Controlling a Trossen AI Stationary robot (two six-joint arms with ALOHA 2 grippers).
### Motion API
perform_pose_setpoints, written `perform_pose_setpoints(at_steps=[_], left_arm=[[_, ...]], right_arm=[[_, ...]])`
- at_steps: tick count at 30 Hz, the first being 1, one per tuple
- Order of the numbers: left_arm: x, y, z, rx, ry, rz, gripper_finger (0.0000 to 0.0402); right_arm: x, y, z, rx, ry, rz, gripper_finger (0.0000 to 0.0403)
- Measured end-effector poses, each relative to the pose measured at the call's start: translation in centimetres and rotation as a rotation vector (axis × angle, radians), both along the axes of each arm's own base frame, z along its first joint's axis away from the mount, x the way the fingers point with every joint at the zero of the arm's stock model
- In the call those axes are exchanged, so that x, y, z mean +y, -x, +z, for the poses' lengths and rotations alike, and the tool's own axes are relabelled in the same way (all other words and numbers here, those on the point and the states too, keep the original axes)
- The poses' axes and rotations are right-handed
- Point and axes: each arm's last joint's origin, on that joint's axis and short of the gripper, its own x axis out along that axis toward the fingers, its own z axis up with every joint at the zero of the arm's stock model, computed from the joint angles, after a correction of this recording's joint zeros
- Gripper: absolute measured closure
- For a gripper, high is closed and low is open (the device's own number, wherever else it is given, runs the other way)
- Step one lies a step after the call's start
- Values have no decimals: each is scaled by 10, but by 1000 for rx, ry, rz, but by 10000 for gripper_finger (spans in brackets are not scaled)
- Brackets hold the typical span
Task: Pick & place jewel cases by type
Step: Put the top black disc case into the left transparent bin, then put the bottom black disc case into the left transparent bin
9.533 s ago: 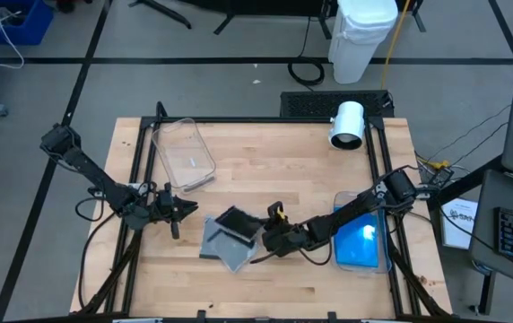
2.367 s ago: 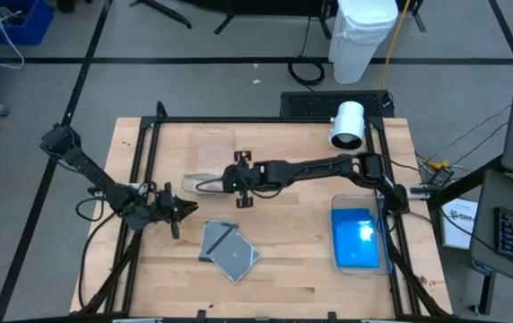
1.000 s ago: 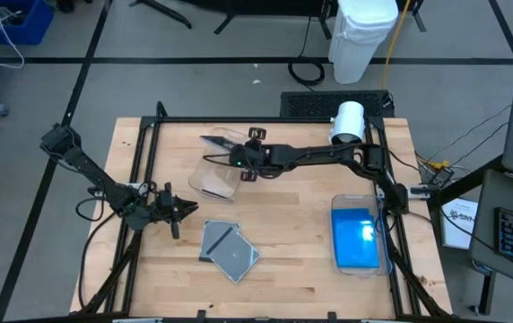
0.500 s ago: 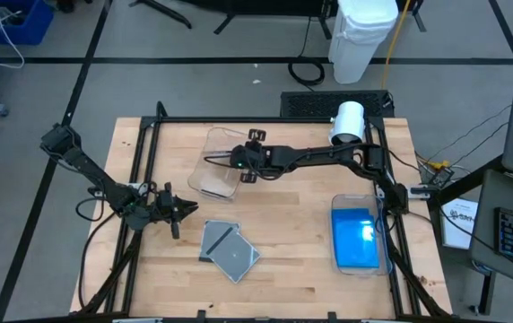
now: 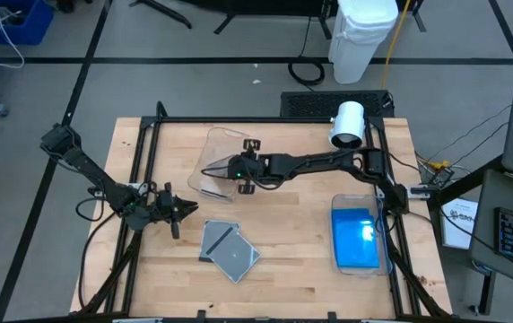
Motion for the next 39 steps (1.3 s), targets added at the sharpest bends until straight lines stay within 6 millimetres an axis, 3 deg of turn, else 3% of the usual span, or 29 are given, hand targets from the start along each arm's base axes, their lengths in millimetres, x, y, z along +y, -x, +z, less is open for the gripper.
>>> perform_pose_setpoints(at_steps=[11, 19, 31, 39], left_arm=[[0, 0, 0, 0, 0, 0, 339], [0, 0, 0, 0, 0, 0, 339], [0, 0, 0, 0, 0, 0, 339], [0, 0, 0, 0, 0, 0, 339]], right_arm=[[21, -8, 4, -62, -14, 99, 301], [25, -18, 13, -215, -128, 230, 302], [24, -23, 19, -287, -113, 241, 309], [51, -21, 22, -281, -186, 335, 309]])
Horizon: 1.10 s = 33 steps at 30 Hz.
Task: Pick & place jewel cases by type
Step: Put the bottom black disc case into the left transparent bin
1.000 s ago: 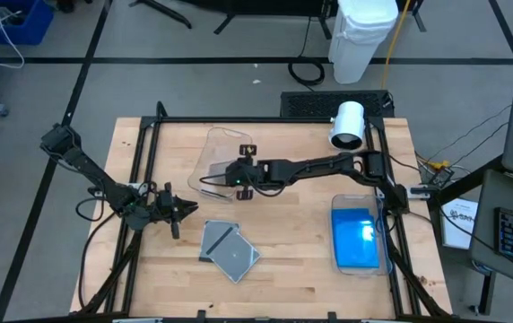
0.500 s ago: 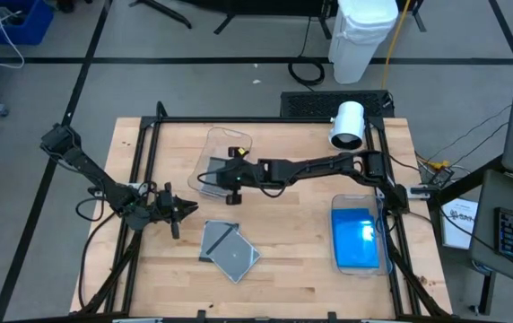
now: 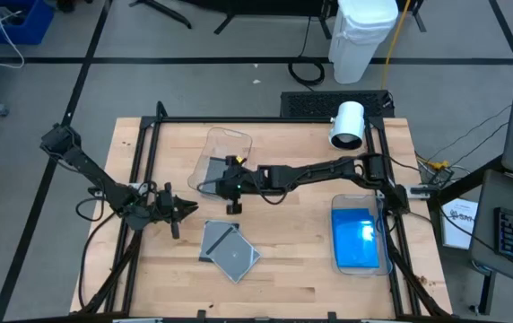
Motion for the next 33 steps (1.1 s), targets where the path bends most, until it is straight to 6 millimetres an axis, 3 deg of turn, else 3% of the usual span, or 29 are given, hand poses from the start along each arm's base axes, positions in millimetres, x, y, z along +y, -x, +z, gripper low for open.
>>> perform_pose_setpoints(at_steps=[9, 15, 24, 30, 33], left_arm=[[0, 0, 0, 0, 0, 0, 339], [0, 0, 0, 0, 0, 0, 339], [0, 0, 0, 0, 0, 0, 339], [0, 0, 0, 0, 0, 0, 339], [0, 0, 0, 0, 0, 0, 339]], right_arm=[[63, 18, 23, 39, -98, 258, 310], [115, 39, 24, 163, -245, 508, 310], [177, 80, -7, 404, -301, 712, 310], [196, 105, -39, 493, -272, 745, 310], [195, 115, -60, 522, -131, 658, 309]])
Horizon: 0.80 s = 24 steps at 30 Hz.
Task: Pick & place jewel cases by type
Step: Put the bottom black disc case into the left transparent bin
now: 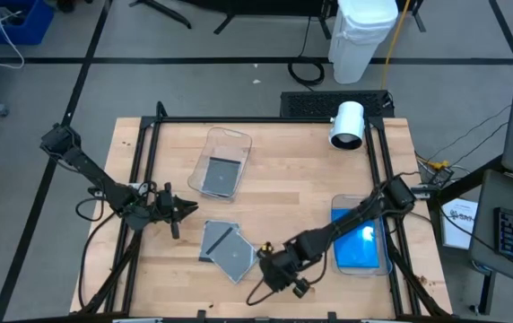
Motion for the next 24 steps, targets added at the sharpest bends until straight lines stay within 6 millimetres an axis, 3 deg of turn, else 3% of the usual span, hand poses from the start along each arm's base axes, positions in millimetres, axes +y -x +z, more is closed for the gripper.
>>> perform_pose_setpoints(at_steps=[5, 9, 16, 24], left_arm=[[0, 0, 0, 0, 0, 0, 339], [0, 0, 0, 0, 0, 1, 339], [0, 0, 0, 0, 0, 1, 339], [0, 0, 0, 0, 0, 0, 339]], right_arm=[[-4, 22, -18, -88, 570, 26, 298], [10, 37, -25, -175, 813, 165, 267], [35, 36, -27, -419, 785, 169, 189], [21, 34, -44, -530, 745, 121, 142]])
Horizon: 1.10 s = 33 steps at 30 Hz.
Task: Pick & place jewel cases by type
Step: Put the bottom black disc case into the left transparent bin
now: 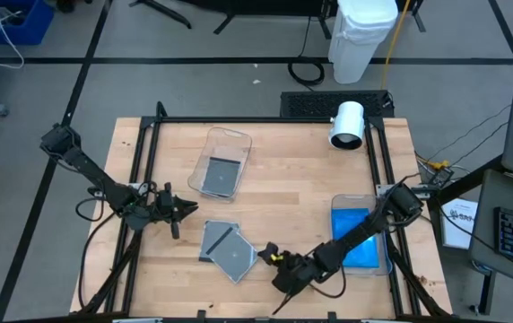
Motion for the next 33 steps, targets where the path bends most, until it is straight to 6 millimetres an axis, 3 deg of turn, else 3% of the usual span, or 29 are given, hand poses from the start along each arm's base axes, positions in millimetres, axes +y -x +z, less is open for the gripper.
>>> perform_pose_setpoints(at_steps=[12, 22, 33], left_arm=[[0, 0, 0, 0, 0, 0, 339], [0, 0, 0, 0, 0, 0, 339], [0, 0, 0, 0, 0, 0, 339]], right_arm=[[-3, 2, -16, -71, -22, 76, 140], [1, -8, -12, -52, 4, 138, 140], [-24, -25, -16, 14, -66, 110, 140]])
